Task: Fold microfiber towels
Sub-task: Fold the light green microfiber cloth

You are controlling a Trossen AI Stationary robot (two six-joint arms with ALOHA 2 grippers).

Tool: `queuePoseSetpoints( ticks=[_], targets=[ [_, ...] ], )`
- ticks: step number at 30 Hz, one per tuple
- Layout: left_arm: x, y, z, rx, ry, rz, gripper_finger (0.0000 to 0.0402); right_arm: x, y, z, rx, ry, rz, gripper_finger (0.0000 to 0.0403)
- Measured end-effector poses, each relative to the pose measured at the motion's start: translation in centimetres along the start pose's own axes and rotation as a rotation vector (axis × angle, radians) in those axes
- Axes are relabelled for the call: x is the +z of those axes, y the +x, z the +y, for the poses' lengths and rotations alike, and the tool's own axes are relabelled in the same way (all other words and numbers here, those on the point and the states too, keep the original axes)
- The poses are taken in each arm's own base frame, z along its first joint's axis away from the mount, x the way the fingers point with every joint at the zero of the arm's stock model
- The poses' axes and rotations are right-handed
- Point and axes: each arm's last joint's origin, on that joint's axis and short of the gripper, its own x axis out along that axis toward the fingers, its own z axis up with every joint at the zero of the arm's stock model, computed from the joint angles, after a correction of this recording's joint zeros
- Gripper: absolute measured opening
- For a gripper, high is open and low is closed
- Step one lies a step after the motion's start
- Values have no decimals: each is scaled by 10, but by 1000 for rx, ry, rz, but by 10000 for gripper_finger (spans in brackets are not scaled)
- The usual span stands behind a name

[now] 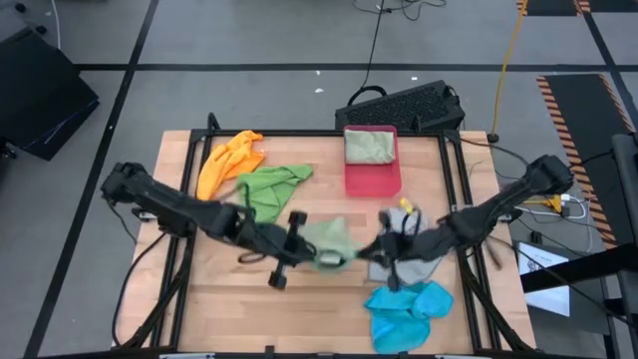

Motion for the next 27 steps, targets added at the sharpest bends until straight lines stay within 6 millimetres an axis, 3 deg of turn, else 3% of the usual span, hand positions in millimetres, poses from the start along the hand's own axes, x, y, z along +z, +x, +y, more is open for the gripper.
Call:
queuePoseSetpoints(
  ticks=[5,7,13,22,27],
  targets=[
    [-27,28,-43,-20,-55,-25,8,-36,33,19,108,84,110,6],
    [-29,34,-58,6,-83,-74,6,-47,43,27,135,99,144,6],
    [-43,46,-88,105,-135,-74,26,-62,57,36,165,125,175,6],
    [-71,86,-105,136,-158,19,8,-66,59,35,161,43,187,11],
    [-79,95,-103,193,-185,43,21,-69,61,33,88,14,186,34]
  ],
)
